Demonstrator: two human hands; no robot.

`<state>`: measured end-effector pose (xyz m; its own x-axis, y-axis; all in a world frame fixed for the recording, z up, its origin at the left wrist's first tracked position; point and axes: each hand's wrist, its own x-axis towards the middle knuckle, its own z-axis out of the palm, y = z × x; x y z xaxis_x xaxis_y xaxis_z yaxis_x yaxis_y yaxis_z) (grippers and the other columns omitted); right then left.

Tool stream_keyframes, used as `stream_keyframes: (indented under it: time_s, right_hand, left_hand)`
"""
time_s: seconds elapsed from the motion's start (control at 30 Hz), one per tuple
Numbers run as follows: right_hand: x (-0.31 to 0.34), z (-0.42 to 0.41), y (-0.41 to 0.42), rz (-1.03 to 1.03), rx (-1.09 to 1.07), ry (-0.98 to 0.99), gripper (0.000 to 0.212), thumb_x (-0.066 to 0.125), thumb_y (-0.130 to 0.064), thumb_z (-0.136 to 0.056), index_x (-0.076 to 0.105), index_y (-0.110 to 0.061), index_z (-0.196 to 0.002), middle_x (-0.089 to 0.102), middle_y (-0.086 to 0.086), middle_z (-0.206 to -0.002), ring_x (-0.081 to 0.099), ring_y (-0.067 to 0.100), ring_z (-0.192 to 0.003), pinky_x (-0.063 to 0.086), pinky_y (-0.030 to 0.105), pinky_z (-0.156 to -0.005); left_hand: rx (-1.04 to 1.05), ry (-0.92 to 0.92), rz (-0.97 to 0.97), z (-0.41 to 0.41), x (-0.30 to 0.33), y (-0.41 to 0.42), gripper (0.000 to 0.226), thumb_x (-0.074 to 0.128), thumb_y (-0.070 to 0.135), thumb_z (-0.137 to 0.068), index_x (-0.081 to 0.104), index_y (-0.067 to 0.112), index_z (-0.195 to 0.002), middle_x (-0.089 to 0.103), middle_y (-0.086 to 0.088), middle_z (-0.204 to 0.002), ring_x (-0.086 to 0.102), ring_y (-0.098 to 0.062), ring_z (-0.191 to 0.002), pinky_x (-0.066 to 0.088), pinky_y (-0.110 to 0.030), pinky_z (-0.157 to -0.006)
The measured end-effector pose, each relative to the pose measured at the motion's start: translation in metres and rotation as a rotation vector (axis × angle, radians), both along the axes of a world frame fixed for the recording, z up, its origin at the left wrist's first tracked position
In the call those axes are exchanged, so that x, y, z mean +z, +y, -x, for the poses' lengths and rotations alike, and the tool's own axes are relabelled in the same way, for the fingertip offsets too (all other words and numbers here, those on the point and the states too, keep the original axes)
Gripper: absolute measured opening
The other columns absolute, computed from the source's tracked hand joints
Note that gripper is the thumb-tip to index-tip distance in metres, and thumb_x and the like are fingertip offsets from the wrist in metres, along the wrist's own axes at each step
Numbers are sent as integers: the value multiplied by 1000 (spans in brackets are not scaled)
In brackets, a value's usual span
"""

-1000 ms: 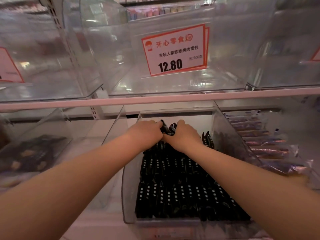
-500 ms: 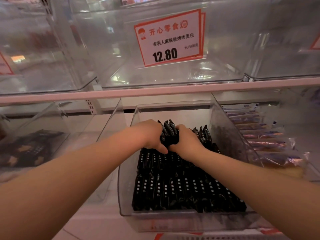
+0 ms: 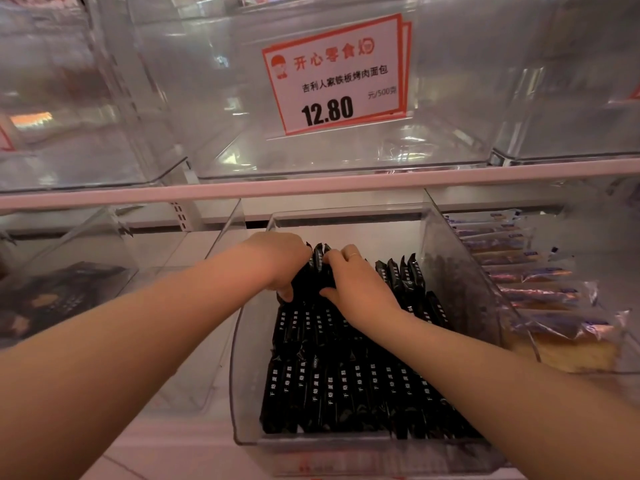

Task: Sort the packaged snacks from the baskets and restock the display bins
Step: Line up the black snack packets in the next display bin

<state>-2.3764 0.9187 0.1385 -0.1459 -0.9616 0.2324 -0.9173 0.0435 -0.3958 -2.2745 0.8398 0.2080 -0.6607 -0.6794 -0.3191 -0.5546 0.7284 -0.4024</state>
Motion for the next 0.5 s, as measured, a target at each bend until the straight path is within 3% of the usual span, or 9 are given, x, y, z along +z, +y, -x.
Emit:
stream_keyframes:
  time_s: [0.13,0.23,0.37,0.5]
  right_hand:
    - [3,7,-8,85,-17,-2,42,57,-15,-91,41,-13,-129,40,9,-124,49,26,-105,50,40,-80]
    - [-3,7,-9,25,52,76,41,57,-18,-91,45,-11,-129,40,8,-129,45,26,-112,47,38,-89]
    - [-3,9,-5,-68,137,84,55,56,-19,-92,33,-13,-141,34,6,-142,39,26,-125,39,36,-102]
    - [21,14,15,-166,170,128,61,54,-25,-93,24,-17,-145,32,6,-147,43,28,-127,40,43,-102]
  left_hand:
    - [-82,21,102,-3,-3,-1,27,57,8,-87,56,10,-114,49,-6,-116,56,-24,-102,50,-33,-77]
    - [-96,6,166,-1,-9,-1,25,48,1,-89,57,9,-111,55,-6,-110,58,-24,-101,44,-30,-66]
    - [-70,-34,162,-4,-8,0,25,48,4,-91,57,11,-113,56,-4,-113,57,-23,-104,46,-30,-70]
    - [-119,-4,183,-11,-1,23,29,48,19,-93,53,13,-121,54,-5,-118,51,-23,-111,45,-33,-74]
